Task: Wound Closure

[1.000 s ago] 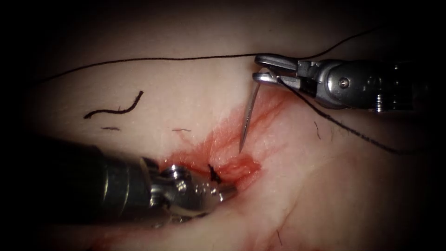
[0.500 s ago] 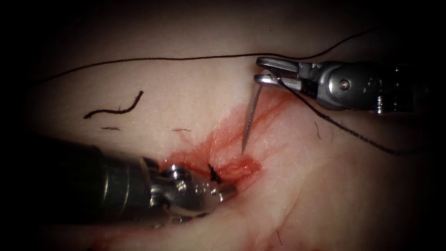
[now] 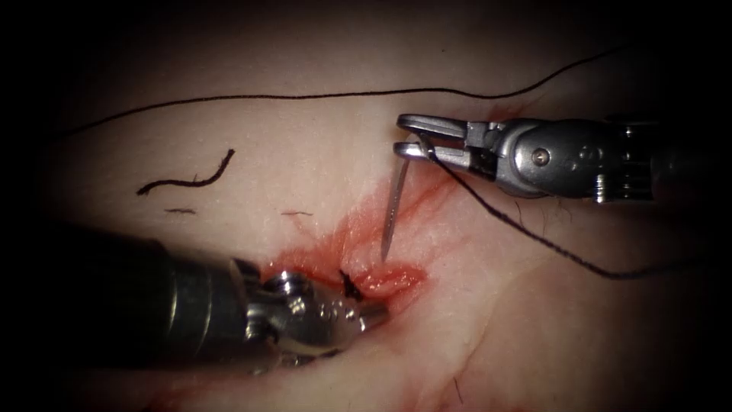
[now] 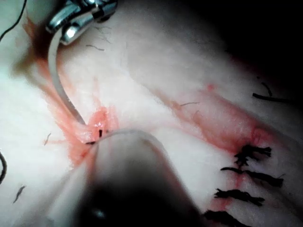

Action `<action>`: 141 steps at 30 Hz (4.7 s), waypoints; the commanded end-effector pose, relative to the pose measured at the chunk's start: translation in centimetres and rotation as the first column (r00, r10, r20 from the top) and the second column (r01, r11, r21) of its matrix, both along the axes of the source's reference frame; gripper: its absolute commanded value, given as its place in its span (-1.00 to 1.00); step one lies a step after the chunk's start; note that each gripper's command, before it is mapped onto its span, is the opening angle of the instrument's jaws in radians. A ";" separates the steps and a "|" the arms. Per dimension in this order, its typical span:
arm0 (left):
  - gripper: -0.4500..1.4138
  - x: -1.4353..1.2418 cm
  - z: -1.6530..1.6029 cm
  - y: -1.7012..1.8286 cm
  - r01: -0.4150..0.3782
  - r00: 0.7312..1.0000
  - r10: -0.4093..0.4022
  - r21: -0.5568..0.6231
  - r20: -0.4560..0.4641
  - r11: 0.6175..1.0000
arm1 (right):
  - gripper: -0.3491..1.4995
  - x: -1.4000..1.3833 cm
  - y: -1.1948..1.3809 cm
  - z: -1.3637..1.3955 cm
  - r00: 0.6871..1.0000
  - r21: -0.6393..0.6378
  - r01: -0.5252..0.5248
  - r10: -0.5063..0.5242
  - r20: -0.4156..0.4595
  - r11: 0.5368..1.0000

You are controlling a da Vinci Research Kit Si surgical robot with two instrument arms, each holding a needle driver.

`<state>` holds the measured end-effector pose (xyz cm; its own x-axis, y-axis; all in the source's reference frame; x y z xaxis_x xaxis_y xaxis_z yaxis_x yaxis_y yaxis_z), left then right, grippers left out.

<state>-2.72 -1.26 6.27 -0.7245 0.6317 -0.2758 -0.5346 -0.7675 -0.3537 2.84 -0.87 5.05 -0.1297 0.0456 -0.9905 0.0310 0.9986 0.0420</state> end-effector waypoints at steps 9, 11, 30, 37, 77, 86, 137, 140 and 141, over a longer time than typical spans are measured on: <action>-1.00 -0.05 0.05 -0.01 0.000 1.000 0.000 0.000 0.000 1.000 | -1.00 0.10 -0.08 0.10 0.999 -0.004 0.033 -0.033 0.034 0.999; -1.00 -0.05 0.05 -0.01 0.000 1.000 0.000 0.000 0.000 1.000 | -1.00 0.10 -0.09 0.12 0.999 -0.006 0.036 -0.036 0.036 0.999; -1.00 -0.04 0.04 -0.01 -0.001 1.000 0.001 0.002 -0.002 1.000 | -1.00 0.16 -0.20 0.29 0.996 0.028 0.061 -0.063 0.060 0.998; -1.00 -0.05 0.05 -0.01 -0.001 1.000 0.001 0.002 -0.005 1.000 | -1.00 0.10 0.02 0.16 0.998 0.215 0.043 -0.051 0.034 0.976; -1.00 -0.03 0.06 -0.01 -0.007 1.000 0.007 0.008 -0.014 1.000 | -1.00 0.10 0.03 0.25 0.993 0.740 0.036 -0.107 0.049 0.672; -1.00 -0.03 0.06 -0.01 -0.007 1.000 0.007 0.008 -0.014 1.000 | -1.00 0.07 0.02 0.30 0.990 0.849 0.008 -0.122 0.067 0.528; -1.00 -0.03 0.05 -0.01 -0.009 1.000 0.009 0.012 -0.014 1.000 | -1.00 0.21 -0.69 0.25 0.977 0.997 0.052 -0.202 -0.064 -0.063; -1.00 -0.02 0.05 -0.01 -0.009 1.000 0.010 0.012 -0.014 1.000 | -1.00 0.22 -0.75 0.21 0.976 0.994 0.054 -0.208 -0.073 -0.092; -1.00 -0.02 0.05 -0.01 -0.009 1.000 0.010 0.012 -0.014 1.000 | -1.00 0.22 -0.76 0.20 0.975 0.994 0.055 -0.210 -0.074 -0.097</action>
<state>-2.70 -1.25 6.27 -0.7341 0.6285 -0.2570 -0.5329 -0.7679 -0.3555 2.97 -1.66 5.24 0.0907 0.9859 0.1405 0.0762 -0.1476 0.9861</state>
